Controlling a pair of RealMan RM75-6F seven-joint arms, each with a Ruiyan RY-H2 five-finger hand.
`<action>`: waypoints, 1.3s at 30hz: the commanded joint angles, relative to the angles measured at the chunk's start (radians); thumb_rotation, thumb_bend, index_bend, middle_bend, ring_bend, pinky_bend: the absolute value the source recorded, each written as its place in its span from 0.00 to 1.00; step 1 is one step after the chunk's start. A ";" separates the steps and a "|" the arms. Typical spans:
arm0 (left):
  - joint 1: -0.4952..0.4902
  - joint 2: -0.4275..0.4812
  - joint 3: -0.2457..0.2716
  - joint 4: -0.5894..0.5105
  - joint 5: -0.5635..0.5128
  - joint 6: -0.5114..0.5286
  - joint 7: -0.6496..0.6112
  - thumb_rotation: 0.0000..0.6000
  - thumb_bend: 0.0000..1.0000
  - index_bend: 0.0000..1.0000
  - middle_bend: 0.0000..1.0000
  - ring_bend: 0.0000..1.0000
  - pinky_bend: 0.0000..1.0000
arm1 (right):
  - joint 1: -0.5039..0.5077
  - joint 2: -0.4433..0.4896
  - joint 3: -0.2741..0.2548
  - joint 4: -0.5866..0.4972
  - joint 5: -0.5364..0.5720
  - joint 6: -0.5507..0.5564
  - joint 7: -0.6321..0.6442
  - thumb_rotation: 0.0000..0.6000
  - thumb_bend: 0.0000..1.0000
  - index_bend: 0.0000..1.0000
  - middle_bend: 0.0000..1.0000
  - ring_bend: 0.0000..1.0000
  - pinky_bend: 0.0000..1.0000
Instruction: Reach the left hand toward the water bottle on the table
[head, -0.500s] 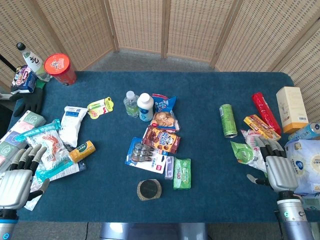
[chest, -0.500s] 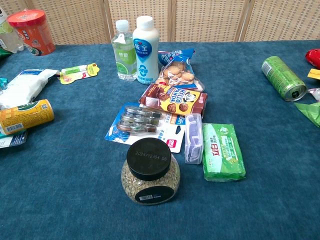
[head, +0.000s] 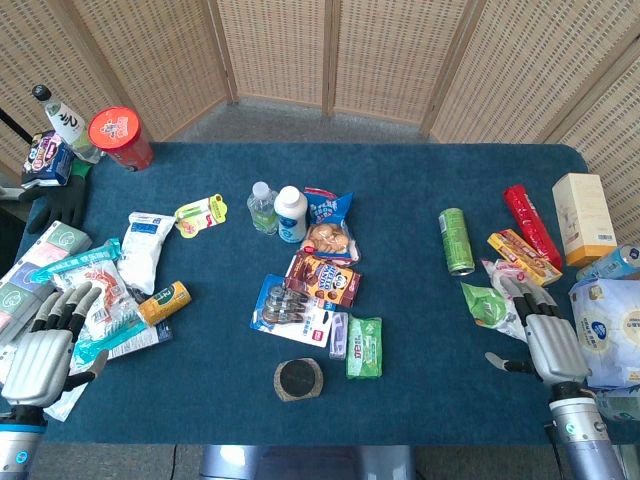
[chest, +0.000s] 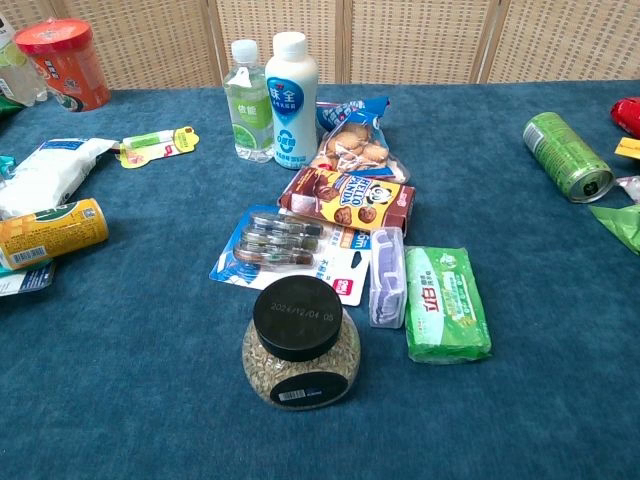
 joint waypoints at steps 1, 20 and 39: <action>-0.057 0.026 -0.050 0.003 -0.082 -0.100 -0.141 1.00 0.40 0.00 0.00 0.00 0.00 | -0.003 0.002 -0.006 -0.004 -0.007 -0.007 0.016 1.00 0.09 0.00 0.04 0.00 0.00; -0.403 -0.112 -0.285 0.391 -0.397 -0.643 -0.636 1.00 0.40 0.00 0.00 0.00 0.00 | -0.027 0.017 -0.024 -0.037 0.002 0.003 0.012 1.00 0.09 0.00 0.01 0.00 0.00; -0.662 -0.523 -0.418 0.914 -0.327 -0.832 -0.957 1.00 0.40 0.00 0.00 0.00 0.00 | -0.077 0.074 -0.022 -0.055 0.007 0.050 0.077 1.00 0.09 0.00 0.01 0.00 0.00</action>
